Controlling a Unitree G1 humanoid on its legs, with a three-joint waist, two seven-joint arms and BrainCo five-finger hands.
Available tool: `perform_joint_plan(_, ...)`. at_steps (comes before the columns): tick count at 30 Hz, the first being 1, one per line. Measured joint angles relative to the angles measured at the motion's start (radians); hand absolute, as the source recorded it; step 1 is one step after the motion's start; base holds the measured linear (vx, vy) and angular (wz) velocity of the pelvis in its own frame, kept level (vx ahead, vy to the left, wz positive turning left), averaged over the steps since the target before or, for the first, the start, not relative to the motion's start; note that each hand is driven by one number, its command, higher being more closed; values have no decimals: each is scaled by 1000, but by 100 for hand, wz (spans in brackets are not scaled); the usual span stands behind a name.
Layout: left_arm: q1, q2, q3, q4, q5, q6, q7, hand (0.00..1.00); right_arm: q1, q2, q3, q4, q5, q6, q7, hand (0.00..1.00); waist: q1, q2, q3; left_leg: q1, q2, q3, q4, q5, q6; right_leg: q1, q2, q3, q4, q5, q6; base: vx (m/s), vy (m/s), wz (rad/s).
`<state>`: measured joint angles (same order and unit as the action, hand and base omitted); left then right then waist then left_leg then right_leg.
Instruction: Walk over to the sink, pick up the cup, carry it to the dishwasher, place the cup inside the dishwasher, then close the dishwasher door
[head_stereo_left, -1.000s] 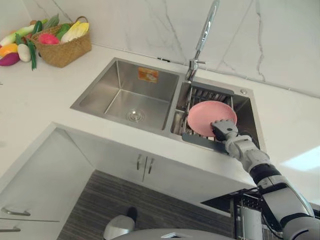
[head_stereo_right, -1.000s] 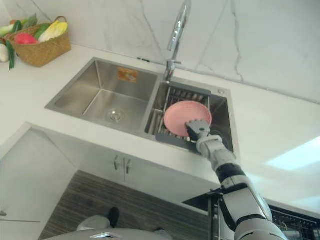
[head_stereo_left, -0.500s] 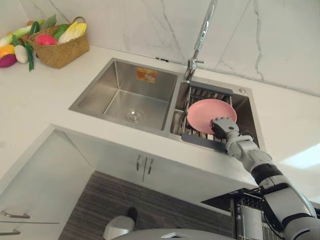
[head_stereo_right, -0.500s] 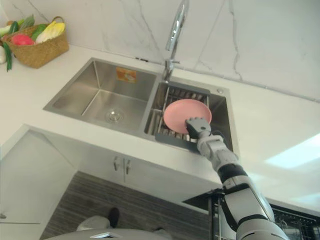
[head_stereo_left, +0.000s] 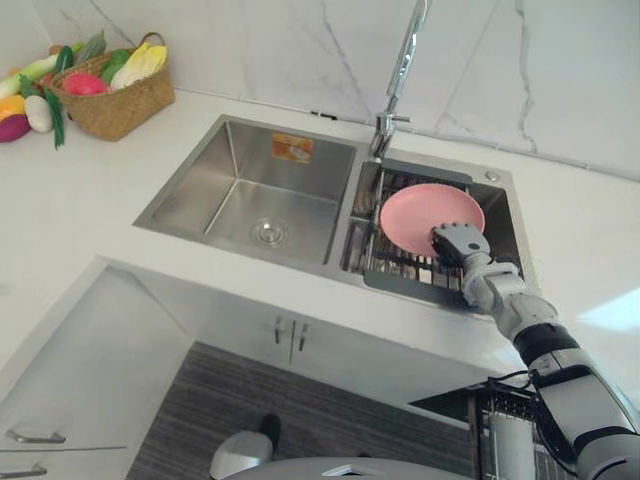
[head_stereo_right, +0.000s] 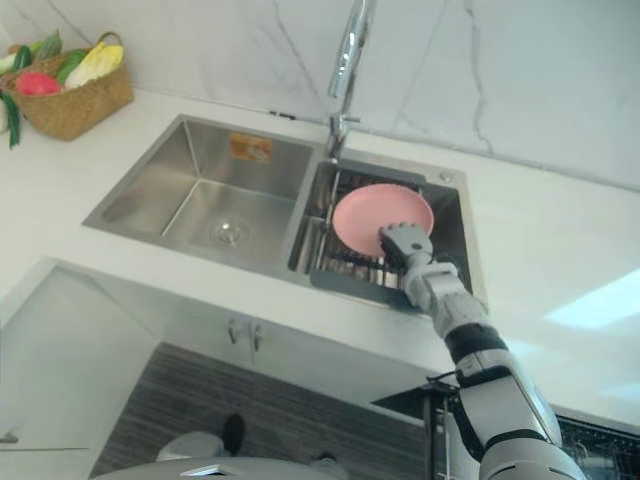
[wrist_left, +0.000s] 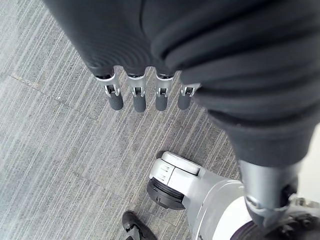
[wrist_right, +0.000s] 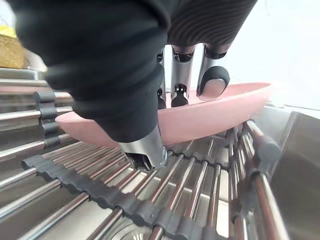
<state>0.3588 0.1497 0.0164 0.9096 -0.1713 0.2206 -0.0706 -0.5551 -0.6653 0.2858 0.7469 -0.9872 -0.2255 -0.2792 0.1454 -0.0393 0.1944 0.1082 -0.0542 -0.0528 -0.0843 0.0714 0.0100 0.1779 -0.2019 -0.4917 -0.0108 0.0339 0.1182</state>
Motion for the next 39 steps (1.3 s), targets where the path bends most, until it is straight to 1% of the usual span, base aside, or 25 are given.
perform_joint_plan(4, 18, -8, -2, -17, 0, 3, 0, 0, 0, -31, -25, -47, -3, -7, -28, 100, -12, 0, 0, 0, 2, 19, 0, -4, -3, -6, 0, 19, 0, 1, -2, -24, 3, -14)
perform_joint_plan(9, 25, -10, -11, -16, 0, 5, 1, 0, 3, -64, -43, -108, -5, -6, -29, 100, -25, 1, -1, 4, 8, 46, 0, -12, -5, -12, 4, 47, 0, 2, -4, -43, 2, -18)
perform_joint_plan(11, 28, -12, -20, -16, 1, 10, 1, 0, 7, -79, -66, -154, -5, 6, -30, 100, -37, 3, -3, 1, 11, 67, 0, -14, -5, -27, 7, 70, 0, 6, -7, -13, 2, -23)
perform_joint_plan(12, 28, -11, -20, -16, 1, 11, 1, 0, 10, -88, -66, -164, -5, 8, -30, 100, -38, 3, -3, 0, 12, 70, 0, -14, -5, -30, 7, 73, -1, 8, -7, 2, 1, -20)
perform_joint_plan(14, 28, -11, -21, -16, 10, 13, 1, 0, 33, -103, -108, -195, -3, 14, -30, 100, -40, 2, -5, 0, 14, 83, 0, -16, -5, -36, 10, 87, -3, 11, -7, 14, -3, -17)
perform_joint_plan(17, 29, -11, -21, -15, 21, 13, 1, 0, 63, -114, -153, -225, 9, 36, -30, 100, -46, -1, -11, 2, 15, 95, 0, -18, -4, -40, 11, 99, -7, 16, -5, 30, -6, -13)
perform_joint_plan(20, 31, -12, -21, -15, 30, 13, 1, 0, 104, -129, -224, -256, 64, 70, -32, 100, -56, -4, -13, 16, 16, 112, 0, -19, -1, -41, 11, 114, -9, 27, 3, 48, 1, -15)
perform_joint_plan(22, 37, -13, -21, -15, 48, 12, 0, 0, 153, -129, -302, -320, 131, 94, -44, 100, -73, -8, -15, 22, 19, 143, 0, -23, 0, -48, 13, 136, -9, 31, 2, 17, 4, -28)
perform_joint_plan(24, 42, -13, -21, -15, 61, 12, 0, 0, 191, -130, -351, -353, 165, 105, -62, 100, -81, -13, -19, 25, 21, 165, 0, -27, 0, -60, 16, 156, -5, 31, 1, 5, 7, -39)
perform_joint_plan(25, 49, -14, -21, -15, 78, 11, 0, 0, 235, -131, -397, -385, 193, 123, -74, 100, -97, -22, -24, 31, 23, 186, 0, -32, 0, -68, 18, 178, -3, 33, 0, 3, 14, -52)
perform_joint_plan(27, 54, -14, -21, -15, 83, 11, 0, 0, 279, -134, -442, -404, 217, 134, -79, 100, -106, -31, -32, 39, 26, 218, 1, -39, 1, -80, 21, 206, 1, 35, -3, 3, 20, -56)
perform_joint_plan(28, 59, -14, -21, -14, 97, 11, 0, 0, 312, -136, -470, -422, 240, 143, -86, 100, -118, -38, -36, 45, 28, 243, 2, -46, -1, -93, 23, 229, 3, 37, -5, 6, 37, -70)
perform_joint_plan(30, 65, -15, -22, -6, 99, 10, 0, 0, 355, -147, -509, -428, 260, 144, -107, 100, -130, -49, -45, 50, 28, 284, 5, -52, 2, -113, 26, 272, 4, 39, -11, -3, 61, -74)
perform_joint_plan(31, 66, -15, -21, 7, 99, 11, 0, 0, 389, -157, -546, -444, 280, 147, -113, 100, -145, -54, -47, 53, 27, 314, 6, -62, -2, -130, 27, 295, 5, 44, -15, -21, 69, -66)
perform_joint_plan(34, 67, -14, -19, 13, 101, 12, 0, 0, 441, -172, -593, -477, 313, 146, -127, 100, -152, -62, -53, 53, 26, 375, 6, -74, -4, -170, 16, 294, 9, 48, -20, -19, 75, -74)
perform_joint_plan(36, 66, -12, -18, 22, 116, 14, -1, 0, 477, -172, -618, -506, 332, 147, -140, 100, -164, -63, -54, 54, 26, 410, 1, -79, -1, -186, 8, 288, 24, 46, -23, -22, 88, -60)
perform_joint_plan(37, 65, -11, -18, 28, 118, 21, -1, 0, 500, -171, -625, -517, 334, 151, -144, 100, -179, -62, -54, 54, 27, 420, 1, -84, -1, -189, 6, 276, 31, 35, -40, -23, 87, -30)
perform_joint_plan(38, 65, -12, -18, 36, 120, 26, -2, 0, 530, -168, -635, -540, 335, 158, -144, 100, -192, -52, -60, 55, 33, 425, 3, -89, -1, -197, 5, 233, 41, 2, -93, 14, 80, -29)
perform_joint_plan(39, 64, -12, -18, 37, 120, 33, -2, 0, 540, -166, -640, -545, 335, 158, -144, 100, -195, -45, -64, 55, 40, 429, 6, -89, -1, -202, 6, 207, 46, -19, -123, 79, 102, -27)
